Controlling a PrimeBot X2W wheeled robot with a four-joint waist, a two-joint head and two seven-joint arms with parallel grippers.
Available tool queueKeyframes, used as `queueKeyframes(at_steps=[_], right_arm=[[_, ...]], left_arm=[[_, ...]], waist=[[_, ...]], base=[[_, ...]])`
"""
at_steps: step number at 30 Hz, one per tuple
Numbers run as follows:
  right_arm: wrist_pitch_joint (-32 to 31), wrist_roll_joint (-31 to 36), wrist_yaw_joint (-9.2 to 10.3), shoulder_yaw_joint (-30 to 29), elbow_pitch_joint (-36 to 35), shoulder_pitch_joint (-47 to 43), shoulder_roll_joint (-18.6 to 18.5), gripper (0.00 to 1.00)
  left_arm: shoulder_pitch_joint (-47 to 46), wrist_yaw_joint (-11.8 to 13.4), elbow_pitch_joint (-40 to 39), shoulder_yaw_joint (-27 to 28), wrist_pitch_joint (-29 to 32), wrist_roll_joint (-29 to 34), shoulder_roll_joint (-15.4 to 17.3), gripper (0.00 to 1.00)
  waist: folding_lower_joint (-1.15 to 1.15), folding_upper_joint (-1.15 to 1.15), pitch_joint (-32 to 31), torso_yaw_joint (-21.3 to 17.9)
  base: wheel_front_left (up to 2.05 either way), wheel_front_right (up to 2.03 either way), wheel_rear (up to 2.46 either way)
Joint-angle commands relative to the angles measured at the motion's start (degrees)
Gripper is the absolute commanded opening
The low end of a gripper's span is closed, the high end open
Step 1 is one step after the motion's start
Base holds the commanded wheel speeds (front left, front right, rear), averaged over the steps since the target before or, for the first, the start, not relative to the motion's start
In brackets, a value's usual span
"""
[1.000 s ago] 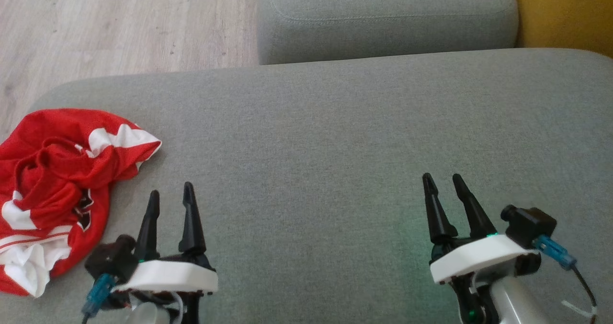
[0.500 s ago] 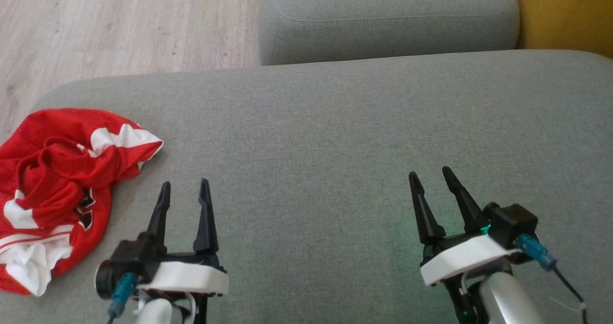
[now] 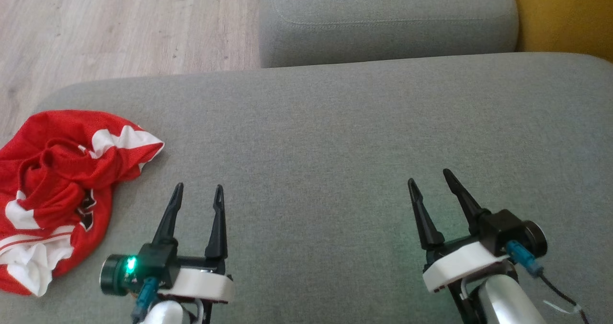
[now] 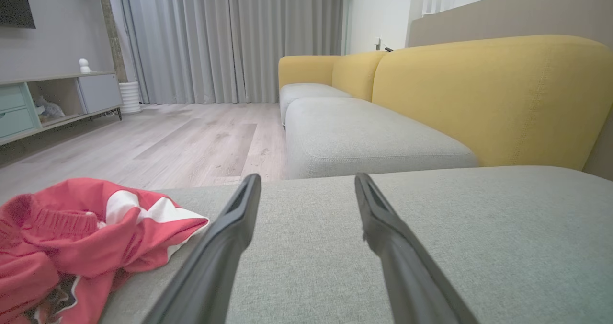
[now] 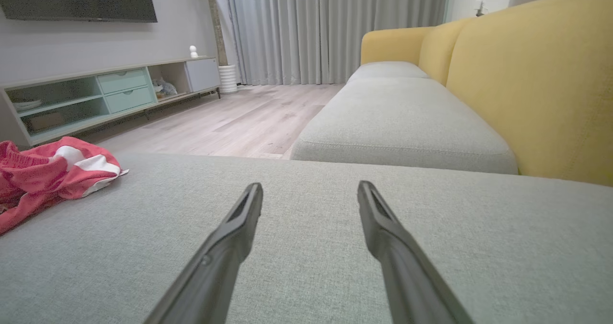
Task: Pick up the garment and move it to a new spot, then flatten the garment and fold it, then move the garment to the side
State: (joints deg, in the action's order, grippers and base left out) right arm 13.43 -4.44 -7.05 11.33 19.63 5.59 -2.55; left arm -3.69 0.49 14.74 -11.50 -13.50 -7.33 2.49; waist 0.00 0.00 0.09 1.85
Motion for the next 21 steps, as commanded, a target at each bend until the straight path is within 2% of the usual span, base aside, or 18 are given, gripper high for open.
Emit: queueKeyframes(at_steps=[1, 4, 21], right_arm=[[1.1, 1.7, -0.43, 1.5, -1.6, 3.4, -0.3, 1.00], [1.6, 3.6, -0.44, 1.9, -1.5, 3.6, -0.3, 1.00], [1.6, 3.7, -0.44, 1.8, -0.8, 3.4, -0.3, 1.00]], left_arm=[[-3.7, -0.1, -1.6, 1.4, -1.0, 1.7, 0.4, 1.00], [-4.1, -0.4, -1.2, 1.4, -1.5, 3.6, 0.4, 1.00], [-4.5, -0.5, -0.1, 1.2, -1.5, 3.1, 0.4, 1.00]], waist=[[0.00, 0.00, 0.0, 0.0], [0.00, 0.00, 0.1, 0.2], [0.00, 0.00, 0.3, 0.7]], base=[[0.00, 0.00, 0.00], [0.00, 0.00, 0.00], [0.00, 0.00, 0.00]])
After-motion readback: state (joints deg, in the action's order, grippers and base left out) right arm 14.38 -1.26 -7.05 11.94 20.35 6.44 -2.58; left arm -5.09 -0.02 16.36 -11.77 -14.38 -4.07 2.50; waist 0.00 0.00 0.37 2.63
